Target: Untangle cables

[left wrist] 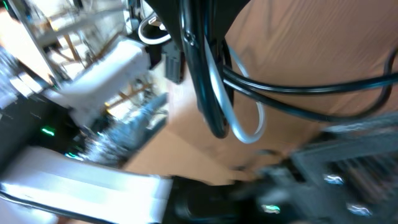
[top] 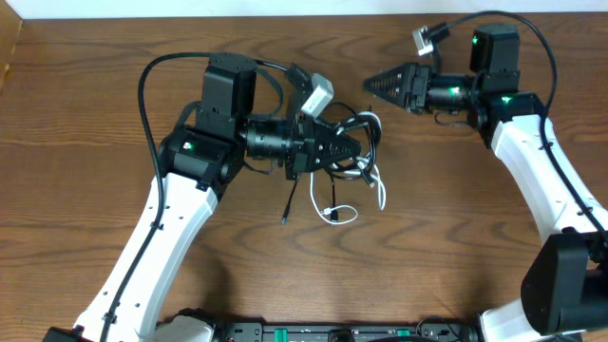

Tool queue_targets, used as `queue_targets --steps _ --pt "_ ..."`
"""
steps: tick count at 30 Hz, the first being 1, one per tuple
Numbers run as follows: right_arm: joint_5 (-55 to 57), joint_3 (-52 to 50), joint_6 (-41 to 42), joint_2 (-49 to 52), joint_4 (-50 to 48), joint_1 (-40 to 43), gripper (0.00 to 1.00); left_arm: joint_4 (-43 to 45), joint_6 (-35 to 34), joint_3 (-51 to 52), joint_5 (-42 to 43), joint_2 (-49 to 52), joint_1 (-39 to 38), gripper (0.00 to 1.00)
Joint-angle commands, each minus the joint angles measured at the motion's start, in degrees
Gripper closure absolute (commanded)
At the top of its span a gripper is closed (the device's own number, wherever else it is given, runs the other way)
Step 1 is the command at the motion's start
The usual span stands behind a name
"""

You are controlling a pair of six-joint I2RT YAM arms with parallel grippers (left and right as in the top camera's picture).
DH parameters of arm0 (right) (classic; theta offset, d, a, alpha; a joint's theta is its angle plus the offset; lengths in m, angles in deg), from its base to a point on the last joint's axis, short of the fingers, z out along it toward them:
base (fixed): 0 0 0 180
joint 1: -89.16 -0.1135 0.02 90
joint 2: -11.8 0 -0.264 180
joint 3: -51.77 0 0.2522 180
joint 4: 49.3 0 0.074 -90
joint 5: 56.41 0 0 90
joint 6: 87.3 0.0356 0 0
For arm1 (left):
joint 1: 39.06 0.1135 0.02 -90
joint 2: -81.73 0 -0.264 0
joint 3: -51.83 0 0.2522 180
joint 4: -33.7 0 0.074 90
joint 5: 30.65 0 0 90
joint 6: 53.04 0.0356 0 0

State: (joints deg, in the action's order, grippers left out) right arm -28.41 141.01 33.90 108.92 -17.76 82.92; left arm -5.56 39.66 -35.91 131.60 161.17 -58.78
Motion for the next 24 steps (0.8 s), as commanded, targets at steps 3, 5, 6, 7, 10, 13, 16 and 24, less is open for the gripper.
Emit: queue_targets --steps 3,5,6,7,10,13,16,24 --pt "7.96 0.22 -5.46 -0.17 7.06 -1.22 0.26 -2.34 -16.04 -1.25 -23.15 -0.09 0.13 0.92" --pt "7.48 0.22 -8.28 -1.75 9.44 -3.43 0.27 -4.20 -24.22 -1.25 -33.14 -0.09 0.13 0.93" --pt "7.93 0.22 -9.51 -2.32 10.47 -4.35 0.27 -4.48 -25.94 -1.25 -34.71 -0.09 0.15 0.92" --pt "8.68 0.22 -10.16 -2.84 11.43 -5.07 0.27 -4.85 -27.80 -1.25 -36.39 -0.09 0.13 0.93" --pt "15.56 0.22 -10.51 -4.68 15.78 -7.54 0.27 -5.77 -34.84 -1.25 -41.22 -0.09 0.15 0.93" --pt "20.57 0.22 -10.51 -5.95 18.62 -8.81 0.27 -5.90 -44.37 -1.25 -42.58 -0.09 0.13 0.93" --pt "25.66 0.22 -10.47 -7.17 21.05 -9.20 0.27 -6.05 -57.18 -1.25 -42.56 -0.09 0.13 0.93" --pt "18.51 0.22 -12.35 -10.58 17.64 -6.95 0.22 -6.16 -92.17 -1.25 -42.53 -0.09 0.13 0.92"
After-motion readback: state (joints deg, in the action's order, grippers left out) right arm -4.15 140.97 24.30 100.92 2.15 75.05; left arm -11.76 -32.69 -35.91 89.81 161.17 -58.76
